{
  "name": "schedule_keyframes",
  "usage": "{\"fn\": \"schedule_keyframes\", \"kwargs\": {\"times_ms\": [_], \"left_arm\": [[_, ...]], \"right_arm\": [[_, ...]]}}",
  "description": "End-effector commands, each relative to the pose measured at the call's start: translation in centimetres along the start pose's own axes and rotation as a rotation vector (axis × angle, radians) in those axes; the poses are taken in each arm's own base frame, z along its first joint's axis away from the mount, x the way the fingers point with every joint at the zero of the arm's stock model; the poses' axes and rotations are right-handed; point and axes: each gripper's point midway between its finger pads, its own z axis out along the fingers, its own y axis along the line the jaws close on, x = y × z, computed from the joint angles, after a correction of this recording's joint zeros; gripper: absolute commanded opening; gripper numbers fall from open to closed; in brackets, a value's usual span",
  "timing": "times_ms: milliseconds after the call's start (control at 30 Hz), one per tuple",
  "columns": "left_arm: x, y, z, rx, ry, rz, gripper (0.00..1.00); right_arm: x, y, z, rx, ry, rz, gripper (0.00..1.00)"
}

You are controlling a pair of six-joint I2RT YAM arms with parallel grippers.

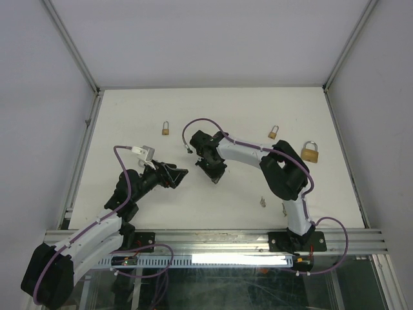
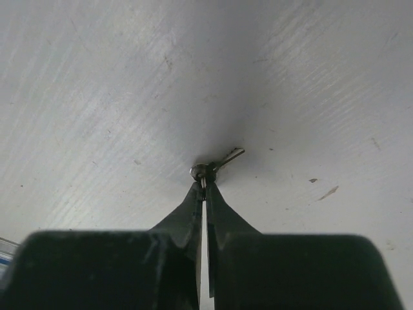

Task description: Unlock with the key

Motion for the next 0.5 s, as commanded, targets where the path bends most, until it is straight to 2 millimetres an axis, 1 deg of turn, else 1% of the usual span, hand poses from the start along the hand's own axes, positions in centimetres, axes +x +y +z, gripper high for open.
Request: {"fn": "schedule_keyframes", "kwargs": {"times_ms": [0,133,267,333,400,467], "left_arm": [[-1.3,-0.1,0.0,0.004,-0.065,-0.003,0.74],[-1.4,-0.1,0.0,0.003,-0.067,-0.001,0.74],[-1.3,0.0,0.0,0.002,-0.065,-0.003,0.74],[-1.3,-0.1,0.0,0.006,-0.063,-0.002,0.74],[-1.2,-0.3,0.0,0.018,-0.06,0.003,0.74],[-1.3,-0.8,0.0,0.043,-0.059,0.01,0.73]], "right_arm": [[-2.0,0.6,-1.6,-0.021,-0.102,-0.019,0.0],[-2.8,1.3,-2.9,-0.075,-0.183,-0.017,0.0],[-3.1,1.8,-4.3,-0.15,-0.251,-0.014,0.0],[-3.4,2.3,-5.7,-0.206,-0.309,-0.029,0.0],[-3.2,2.9,-6.8,-0.279,-0.361,-0.044,0.0],[-3.2,3.5,-8.6,-0.361,-0.43,-0.061,0.0]]}}
